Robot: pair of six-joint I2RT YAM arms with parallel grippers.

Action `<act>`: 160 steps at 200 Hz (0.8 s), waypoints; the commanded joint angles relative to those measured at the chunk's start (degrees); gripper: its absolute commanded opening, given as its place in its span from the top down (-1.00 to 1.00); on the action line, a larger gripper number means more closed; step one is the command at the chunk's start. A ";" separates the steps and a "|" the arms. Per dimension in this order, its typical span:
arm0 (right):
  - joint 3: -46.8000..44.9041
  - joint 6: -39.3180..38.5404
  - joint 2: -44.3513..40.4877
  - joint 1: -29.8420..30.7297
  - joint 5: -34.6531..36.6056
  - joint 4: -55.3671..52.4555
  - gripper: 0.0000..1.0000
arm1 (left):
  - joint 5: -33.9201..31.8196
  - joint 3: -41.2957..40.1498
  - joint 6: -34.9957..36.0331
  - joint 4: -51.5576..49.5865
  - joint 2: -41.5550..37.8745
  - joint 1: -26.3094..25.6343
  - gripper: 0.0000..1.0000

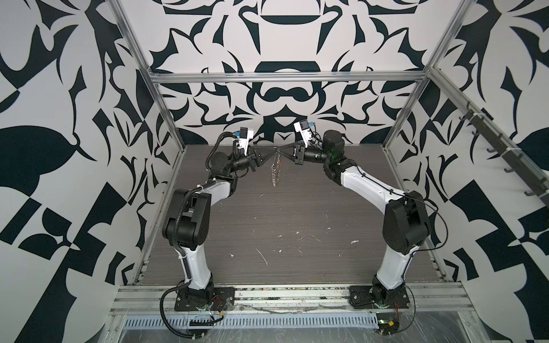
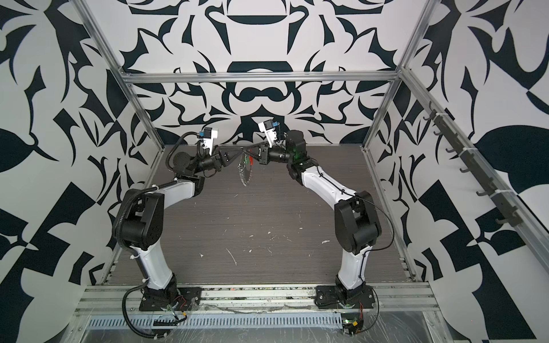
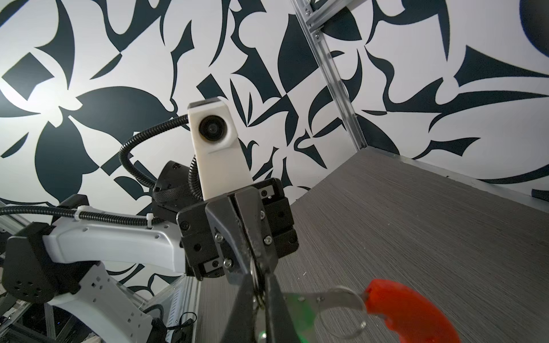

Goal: Attach keys to a key ring
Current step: Insert the key into the keyring.

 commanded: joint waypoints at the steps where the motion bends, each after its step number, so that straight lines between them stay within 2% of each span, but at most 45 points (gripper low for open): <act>1: 1.00 1.23 -1.96 1.58 -2.89 3.48 0.71 | -1.49 2.22 -0.27 3.07 -0.22 0.08 1.00; 19: 1.38 1.20 -1.50 1.90 -2.85 3.27 0.72 | -1.46 2.27 -0.26 3.07 -0.24 0.07 1.00; 36: 1.39 1.01 -1.37 1.93 -2.71 3.09 1.00 | -1.38 2.23 -0.33 3.05 -0.28 0.07 1.00; 92: 2.26 -9.19 -4.18 1.84 2.56 -7.09 1.00 | -0.50 1.78 -0.09 3.02 0.16 0.16 1.00; 109: 1.83 -13.32 -5.42 1.83 4.75 -9.67 1.00 | -0.08 1.33 0.02 3.07 0.16 0.50 0.75; 128: 0.91 -19.18 -7.11 1.81 7.58 -12.76 1.00 | 1.13 -0.17 1.14 3.00 -0.51 1.51 0.62; 160: -0.80 -25.44 -8.57 1.89 9.12 -14.72 1.00 | 3.91 -2.54 5.47 -2.55 -3.31 4.35 0.58</act>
